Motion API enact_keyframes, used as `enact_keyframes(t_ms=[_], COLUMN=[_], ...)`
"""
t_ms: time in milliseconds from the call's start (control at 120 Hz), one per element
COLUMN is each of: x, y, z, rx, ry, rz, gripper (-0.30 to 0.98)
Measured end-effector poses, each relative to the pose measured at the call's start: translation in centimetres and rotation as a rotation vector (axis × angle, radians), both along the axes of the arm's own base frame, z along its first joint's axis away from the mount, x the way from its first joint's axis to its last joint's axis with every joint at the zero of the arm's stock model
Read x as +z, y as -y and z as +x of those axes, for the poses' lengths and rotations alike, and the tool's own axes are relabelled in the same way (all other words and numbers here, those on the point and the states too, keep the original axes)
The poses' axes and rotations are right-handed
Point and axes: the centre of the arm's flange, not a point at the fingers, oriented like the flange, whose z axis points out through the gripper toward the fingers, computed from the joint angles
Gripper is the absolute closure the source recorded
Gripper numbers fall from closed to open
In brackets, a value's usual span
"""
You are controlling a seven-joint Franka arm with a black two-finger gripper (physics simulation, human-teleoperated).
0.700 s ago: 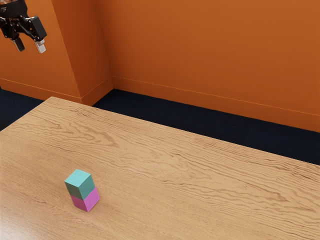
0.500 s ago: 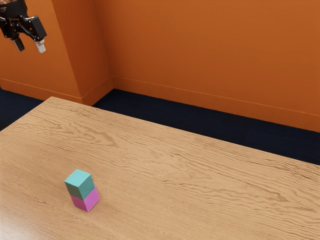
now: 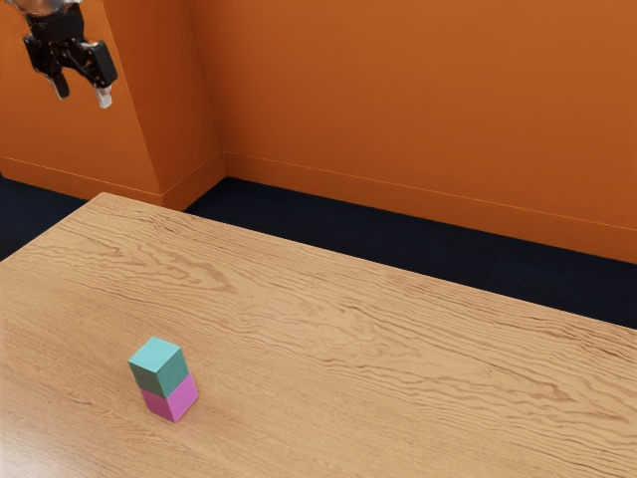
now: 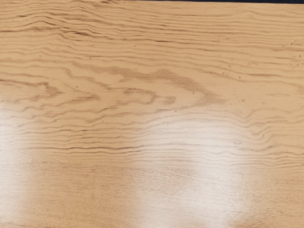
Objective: Pick up the blue block with one arm, and put the blue block on the table with one arm
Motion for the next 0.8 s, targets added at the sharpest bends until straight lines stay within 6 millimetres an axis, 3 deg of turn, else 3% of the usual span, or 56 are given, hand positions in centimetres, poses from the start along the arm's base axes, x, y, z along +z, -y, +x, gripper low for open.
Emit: enact_keyframes(t_ms=[58,233,392,475,617,800], x=[-2.8,-14.9,-21.0,-22.5,-24.4,-27.4], y=[-0.3,0.9,0.3,1.2,6.1,10.3], z=[1.9,4.4,6.4,5.9,2.3,-0.6], rx=[-0.003,-0.047,-0.049,-0.065,-0.152,-0.231], ry=[-0.025,-0.138,-0.127,-0.11,-0.082,-0.078], rz=[0.008,-0.03,-0.011,-0.019,-0.053,-0.04], gripper=[0.02,0.02,0.02,0.02,0.02,0.02])
